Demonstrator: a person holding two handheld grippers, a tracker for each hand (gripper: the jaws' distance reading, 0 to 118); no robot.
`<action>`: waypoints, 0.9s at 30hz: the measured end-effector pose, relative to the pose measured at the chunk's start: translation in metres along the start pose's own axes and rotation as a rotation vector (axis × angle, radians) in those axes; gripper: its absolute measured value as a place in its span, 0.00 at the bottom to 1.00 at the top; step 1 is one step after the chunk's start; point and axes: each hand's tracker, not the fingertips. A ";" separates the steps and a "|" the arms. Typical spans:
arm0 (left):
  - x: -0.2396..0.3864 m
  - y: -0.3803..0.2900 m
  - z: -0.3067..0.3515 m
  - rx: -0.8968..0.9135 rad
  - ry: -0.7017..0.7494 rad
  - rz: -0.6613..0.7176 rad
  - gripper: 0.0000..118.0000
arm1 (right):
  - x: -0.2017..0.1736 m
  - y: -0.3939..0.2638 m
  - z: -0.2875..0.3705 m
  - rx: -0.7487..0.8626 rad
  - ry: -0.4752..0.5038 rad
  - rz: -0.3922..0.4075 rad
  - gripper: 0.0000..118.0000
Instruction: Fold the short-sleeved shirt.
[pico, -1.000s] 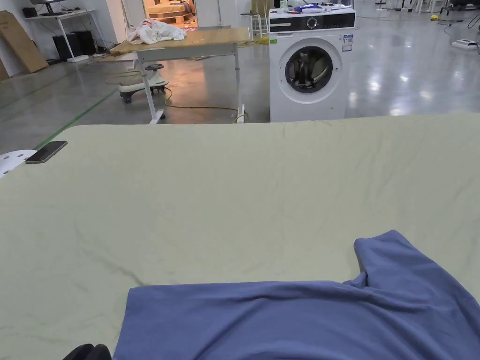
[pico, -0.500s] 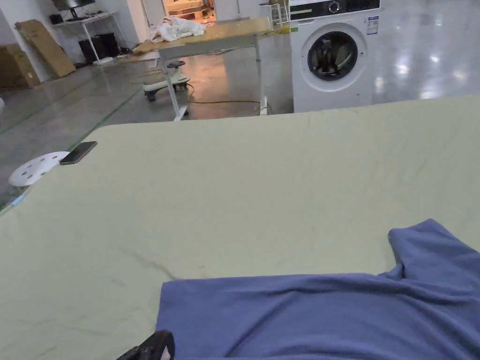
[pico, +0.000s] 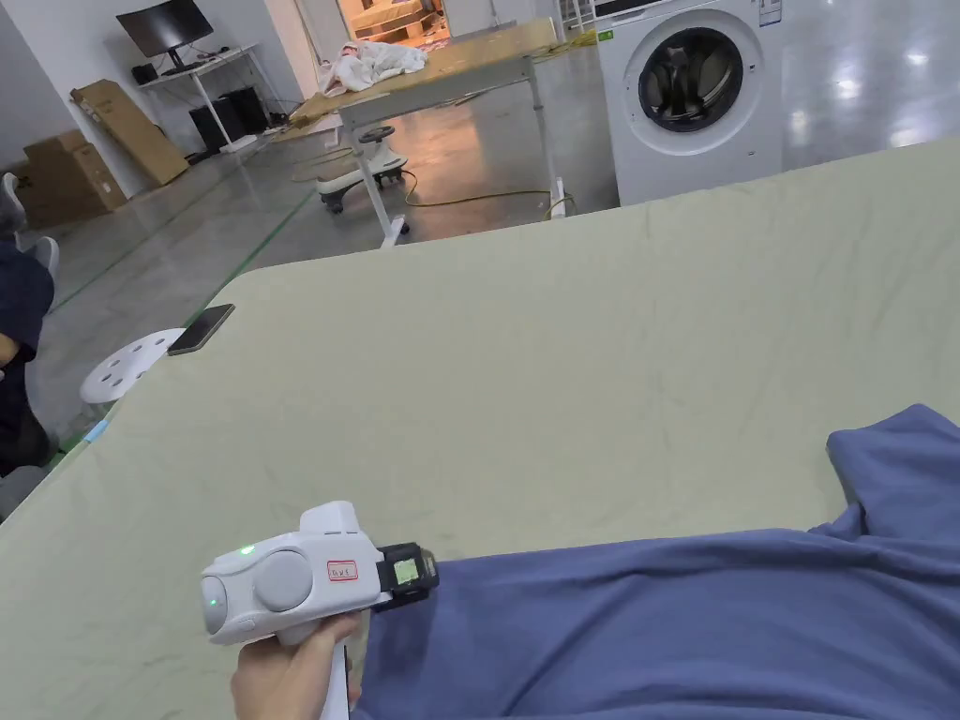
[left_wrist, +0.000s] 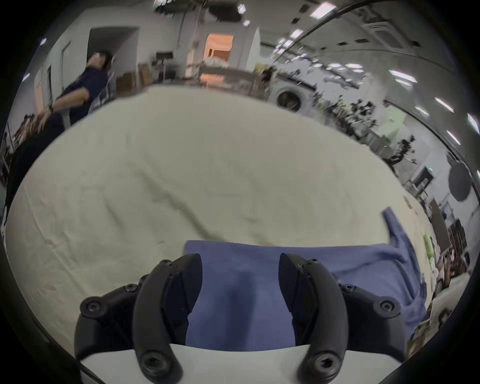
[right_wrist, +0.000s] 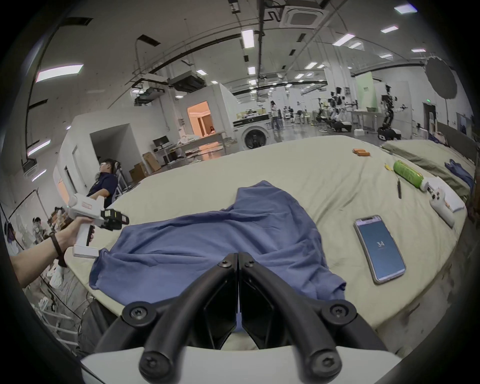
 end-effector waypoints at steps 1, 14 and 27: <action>-0.002 -0.001 -0.008 -0.004 0.014 -0.006 0.52 | 0.003 0.000 0.002 -0.003 -0.013 -0.008 0.00; 0.024 0.000 -0.030 -0.138 0.048 -0.261 0.00 | 0.033 0.092 -0.094 -0.040 0.033 0.026 0.38; 0.033 -0.001 -0.023 -0.173 0.052 -0.257 0.00 | 0.095 0.105 -0.304 -0.484 -0.196 0.144 0.38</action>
